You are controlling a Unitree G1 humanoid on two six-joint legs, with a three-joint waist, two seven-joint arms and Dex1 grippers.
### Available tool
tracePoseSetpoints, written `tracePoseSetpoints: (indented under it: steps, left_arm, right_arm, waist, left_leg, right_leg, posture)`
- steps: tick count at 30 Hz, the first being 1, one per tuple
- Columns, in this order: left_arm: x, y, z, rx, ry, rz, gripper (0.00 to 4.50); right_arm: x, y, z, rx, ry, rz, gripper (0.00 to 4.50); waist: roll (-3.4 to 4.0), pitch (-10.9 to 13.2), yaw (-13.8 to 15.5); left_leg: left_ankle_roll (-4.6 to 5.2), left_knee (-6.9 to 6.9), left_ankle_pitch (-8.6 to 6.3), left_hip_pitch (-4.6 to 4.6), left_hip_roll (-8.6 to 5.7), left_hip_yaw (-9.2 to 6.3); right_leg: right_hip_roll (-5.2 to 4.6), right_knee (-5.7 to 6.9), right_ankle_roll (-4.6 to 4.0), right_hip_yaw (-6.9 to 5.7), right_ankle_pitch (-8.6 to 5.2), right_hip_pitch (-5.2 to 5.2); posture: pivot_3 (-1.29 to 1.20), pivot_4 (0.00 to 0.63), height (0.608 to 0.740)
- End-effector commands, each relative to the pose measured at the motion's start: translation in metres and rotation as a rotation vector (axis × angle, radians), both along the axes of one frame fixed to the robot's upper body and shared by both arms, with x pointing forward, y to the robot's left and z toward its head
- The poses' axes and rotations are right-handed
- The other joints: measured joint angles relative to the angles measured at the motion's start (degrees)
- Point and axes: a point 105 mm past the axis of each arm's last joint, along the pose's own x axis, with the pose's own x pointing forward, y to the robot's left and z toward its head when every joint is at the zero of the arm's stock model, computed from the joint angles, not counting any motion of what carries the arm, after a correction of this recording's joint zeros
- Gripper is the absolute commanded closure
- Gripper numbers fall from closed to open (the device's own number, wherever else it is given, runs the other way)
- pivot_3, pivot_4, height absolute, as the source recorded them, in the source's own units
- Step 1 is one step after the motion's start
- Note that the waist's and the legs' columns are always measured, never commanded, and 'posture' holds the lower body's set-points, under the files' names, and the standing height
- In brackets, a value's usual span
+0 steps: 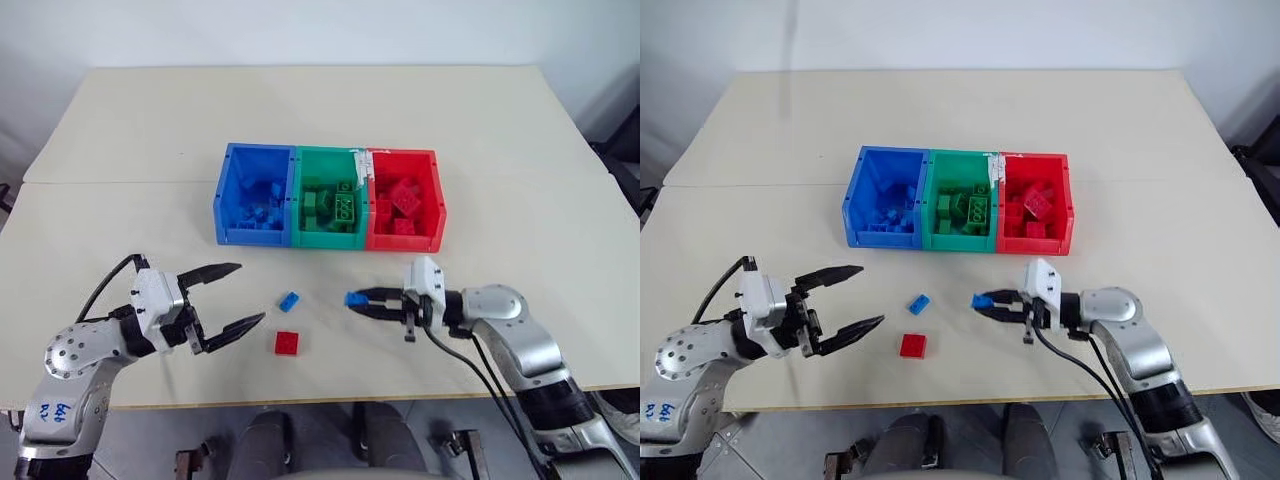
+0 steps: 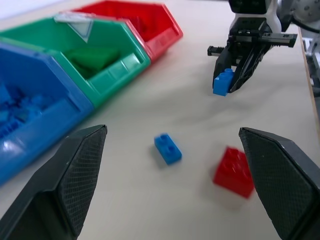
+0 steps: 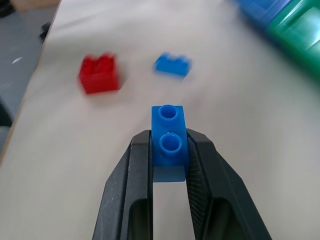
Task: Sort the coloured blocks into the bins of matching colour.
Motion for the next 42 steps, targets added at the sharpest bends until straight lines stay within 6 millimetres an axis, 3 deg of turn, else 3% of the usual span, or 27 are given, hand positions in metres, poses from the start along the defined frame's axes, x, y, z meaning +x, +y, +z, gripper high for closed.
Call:
tracePoseSetpoints:
  steps: [1,10,16,22,25,28,32,42]
  left_arm:
    - [0.007,0.009,0.013,-0.077,-0.044,0.109,0.00]
    - [0.010,0.046,0.020,-0.143,-0.086,0.402,0.00]
    - [0.006,0.047,0.025,-0.155,-0.103,0.432,0.00]
    - [0.005,0.041,0.024,-0.155,-0.096,0.414,0.00]
    - [0.006,0.038,0.024,-0.159,-0.092,0.397,0.00]
    - [0.006,0.030,0.024,-0.151,-0.070,0.344,0.00]
    - [0.006,0.022,0.019,-0.098,-0.042,0.254,0.00]
    - [0.016,-0.017,0.009,0.071,0.004,-0.090,0.00]
  right_arm:
    - [0.014,0.016,0.031,0.077,-0.062,-0.018,4.01]
    - [0.065,0.091,0.087,0.141,-0.161,-0.037,4.01]
    - [0.103,0.120,0.109,0.164,-0.226,-0.180,4.01]
    - [0.105,0.126,0.113,0.178,-0.244,-0.161,1.95]
    - [0.101,0.123,0.116,0.188,-0.261,-0.144,0.95]
    - [0.081,0.100,0.120,0.218,-0.303,-0.038,0.02]
    - [0.052,0.050,0.107,0.207,-0.315,0.069,0.02]
    - [-0.002,-0.074,0.067,0.122,-0.270,0.016,0.02]
  waist:
    - [0.00,0.0,0.0]
    - [0.01,0.0,-0.1]
    - [0.00,0.0,0.0]
    - [0.00,0.0,-0.2]
    - [0.01,0.0,-0.4]
    - [0.00,0.0,-0.2]
    - [0.00,0.0,0.6]
    - [0.02,0.0,0.6]
  left_leg:
    - [-0.04,0.00,0.02,0.01,0.02,0.00]
    - [-0.12,0.00,0.06,-0.06,0.10,0.01]
    - [-0.08,-0.01,0.06,-0.24,-0.07,-0.02]
    - [0.00,-0.05,0.01,-0.37,-0.13,0.02]
    - [0.00,0.08,0.02,-0.89,-0.11,0.08]
    - [-0.01,0.13,0.03,-0.96,-0.08,0.10]
    - [0.04,0.21,0.00,-1.02,-0.12,-0.03]
    - [0.01,0.26,0.05,-0.88,-0.19,0.40]
  right_leg:
    - [0.02,0.02,0.01,-0.01,0.01,-0.01]
    - [0.02,0.42,-0.01,-0.06,-0.01,-0.20]
    - [-0.31,0.50,-0.05,-0.56,-0.02,-0.36]
    - [-0.39,0.52,-0.05,-0.96,-0.02,-0.51]
    - [-0.37,0.58,-0.05,-1.04,-0.02,-1.04]
    - [-0.36,0.59,-0.05,-1.29,-0.02,-1.07]
    - [-0.43,0.51,-0.04,-1.48,-0.02,-0.93]
    - [-0.28,0.46,0.03,-1.55,0.02,-0.84]
  posture:
    - [0.00,0.150,0.740]
    - [0.00,0.150,0.740]
    - [0.00,0.150,0.740]
    - [0.00,0.150,0.740]
    - [0.00,0.150,0.740]
    - [0.00,0.150,0.740]
    - [0.00,0.150,0.740]
    - [0.00,0.150,0.740]
